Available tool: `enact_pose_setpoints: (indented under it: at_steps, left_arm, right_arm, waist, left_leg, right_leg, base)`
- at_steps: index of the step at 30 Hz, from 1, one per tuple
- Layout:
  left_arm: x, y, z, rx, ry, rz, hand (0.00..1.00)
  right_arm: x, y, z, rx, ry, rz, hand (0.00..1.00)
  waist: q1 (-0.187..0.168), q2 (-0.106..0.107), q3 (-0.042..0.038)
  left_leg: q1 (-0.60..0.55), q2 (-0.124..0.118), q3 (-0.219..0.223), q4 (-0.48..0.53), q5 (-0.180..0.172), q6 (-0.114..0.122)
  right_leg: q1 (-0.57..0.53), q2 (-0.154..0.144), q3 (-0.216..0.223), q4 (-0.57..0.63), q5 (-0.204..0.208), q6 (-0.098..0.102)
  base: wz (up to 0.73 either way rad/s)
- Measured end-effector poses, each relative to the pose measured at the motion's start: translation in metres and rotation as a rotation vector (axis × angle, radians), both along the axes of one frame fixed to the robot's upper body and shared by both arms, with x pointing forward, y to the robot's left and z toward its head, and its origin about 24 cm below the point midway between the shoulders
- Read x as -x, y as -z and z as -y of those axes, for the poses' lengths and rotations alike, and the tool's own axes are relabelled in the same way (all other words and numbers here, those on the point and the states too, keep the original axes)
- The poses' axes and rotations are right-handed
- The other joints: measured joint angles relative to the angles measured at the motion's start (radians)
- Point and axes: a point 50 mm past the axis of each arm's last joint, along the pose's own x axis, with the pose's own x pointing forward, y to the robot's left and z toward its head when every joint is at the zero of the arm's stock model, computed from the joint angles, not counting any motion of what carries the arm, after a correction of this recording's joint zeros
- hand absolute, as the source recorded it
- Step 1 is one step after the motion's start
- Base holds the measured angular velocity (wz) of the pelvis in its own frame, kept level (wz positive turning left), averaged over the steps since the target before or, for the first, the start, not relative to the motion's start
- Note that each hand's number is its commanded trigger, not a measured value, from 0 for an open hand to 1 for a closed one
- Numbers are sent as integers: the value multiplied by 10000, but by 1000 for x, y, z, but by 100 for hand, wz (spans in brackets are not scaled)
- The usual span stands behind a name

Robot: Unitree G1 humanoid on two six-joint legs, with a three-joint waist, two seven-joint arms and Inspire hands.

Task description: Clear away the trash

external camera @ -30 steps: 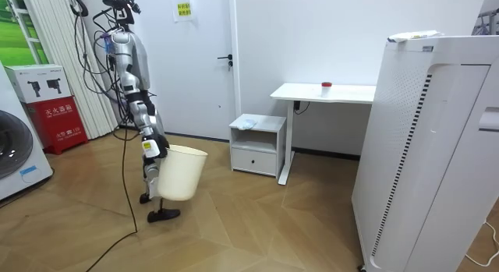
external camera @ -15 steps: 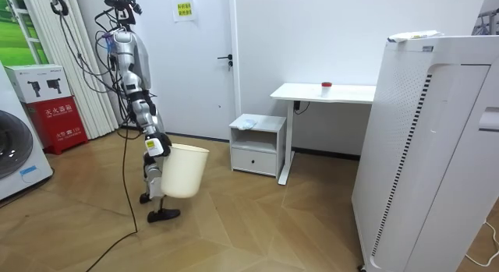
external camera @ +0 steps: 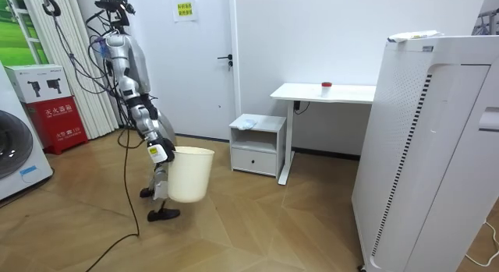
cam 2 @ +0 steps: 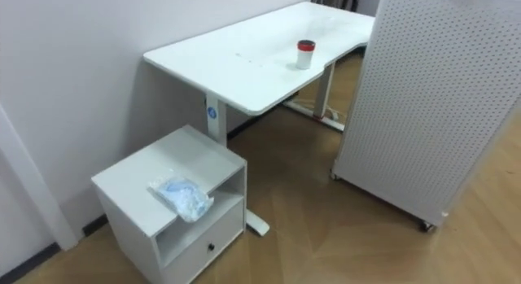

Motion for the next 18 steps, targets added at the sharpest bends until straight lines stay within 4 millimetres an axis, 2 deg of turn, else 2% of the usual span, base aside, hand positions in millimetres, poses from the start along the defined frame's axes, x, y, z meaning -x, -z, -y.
enact_pose_setpoints:
  at_steps: [1,2,3,4,5,6,7,8,9,10,11,12,13,14,15,16,18]
  left_arm:
    - [-3,0,0,26,56,90,0]
    - [3,-1,0,7,23,14,0]
    - [6,-1,0,-4,11,-42,0]
    - [12,-2,-1,-24,-59,-165,0]
    - [17,-2,-1,-42,-88,-279,0]
    - [21,-2,-1,-36,-115,-353,0]
    - [21,-2,0,-24,-115,-342,0]
    - [18,-1,2,28,-84,-171,0]
    - [16,-1,4,78,-47,31,0]
    - [14,-1,4,75,-31,146,0]
    - [11,-1,3,56,-3,360,0]
    - [9,-1,4,76,9,443,0]
    - [5,0,4,85,31,634,0]
    - [0,0,3,77,6,781,0]
    - [-1,0,4,89,-28,824,0]
    - [-5,0,4,106,-34,929,0]
    - [-16,1,5,125,135,1151,0]
  right_arm:
    - [2,-1,3,58,92,-65,100]
    - [4,-1,5,137,106,-165,100]
    - [4,-1,6,164,95,-186,100]
    - [6,-2,8,207,101,-246,100]
    - [10,-2,7,199,163,-337,100]
    - [14,-1,6,179,153,-437,100]
    - [17,-1,6,189,174,-498,100]
    - [19,-1,6,266,208,-583,100]
    - [20,-1,7,361,242,-608,100]
    - [18,-1,7,369,253,-547,100]
    - [15,-1,5,349,162,-410,100]
    - [13,-1,5,367,99,-335,100]
    - [10,-1,6,432,-68,-239,100]
    - [9,-1,5,458,-242,-240,100]
    - [10,-1,5,465,-313,-268,100]
    - [9,-1,5,469,-417,-270,100]
    - [5,-2,5,505,-550,-185,100]
  waist:
    - [-5,-48,-7]
    - [123,-123,-41]
    - [157,-146,-49]
    - [181,-156,-55]
    - [175,-126,-36]
    - [142,-164,-53]
    - [134,-181,-67]
    - [118,-210,-96]
    - [136,-249,-134]
    - [161,-275,-116]
    - [149,-335,-103]
    - [149,-386,-105]
    - [147,-349,-62]
    - [147,-388,-26]
    - [160,-418,-8]
    - [155,-395,-22]
    - [134,-388,-21]
  left_leg:
    - [-547,-339,43,-287,-52,97]
    - [-950,-671,146,-1148,16,92]
    - [-1129,-789,174,-1747,119,9]
    - [-1445,-957,153,-3071,607,-57]
    - [-1745,-1011,159,-4041,1378,-29]
    - [-1821,-1004,198,-4726,2170,16]
    - [-1800,-1006,241,-4928,2524,65]
    - [-1684,-1044,381,-4998,3116,346]
    - [-1693,-1155,400,-4833,3315,618]
    - [-1715,-1208,439,-4647,3344,690]
    - [-1741,-1230,591,-4290,3100,728]
    - [-1756,-1223,619,-4095,2952,739]
    - [-1850,-1199,729,-3613,2600,784]
    - [-1897,-1202,908,-3126,2258,814]
    - [-1877,-1213,993,-3030,2061,812]
    - [-1853,-1259,1131,-2959,1766,842]
    - [-1872,-1395,1132,-2848,1578,936]
  right_leg:
    - [5,-37,210,5,-95,-17]
    - [117,-118,408,-51,-150,-27]
    - [176,-149,429,-91,-187,-30]
    - [296,-211,395,-91,-318,-44]
    - [448,-234,421,-101,-468,37]
    - [709,-239,462,-248,-567,120]
    - [845,-251,470,-382,-604,168]
    - [1063,-299,519,-696,-663,273]
    - [1212,-402,534,-947,-709,371]
    - [1286,-465,511,-1043,-724,444]
    - [1442,-578,317,-1248,-628,666]
    - [1545,-654,272,-1360,-549,790]
    - [1812,-736,284,-1641,-449,870]
    - [2118,-834,318,-1875,-451,874]
    - [2206,-877,323,-1964,-456,884]
    - [2228,-990,260,-1983,-507,976]
    - [2174,-1154,99,-1723,-568,1088]
  base:
    - [-8]
    - [-24]
    - [-38]
    - [-26]
    - [-20]
    - [-8]
    - [0]
    - [-6]
    - [-16]
    - [-29]
    - [-24]
    - [-21]
    - [-17]
    - [-17]
    - [-17]
    - [-4]
    - [6]
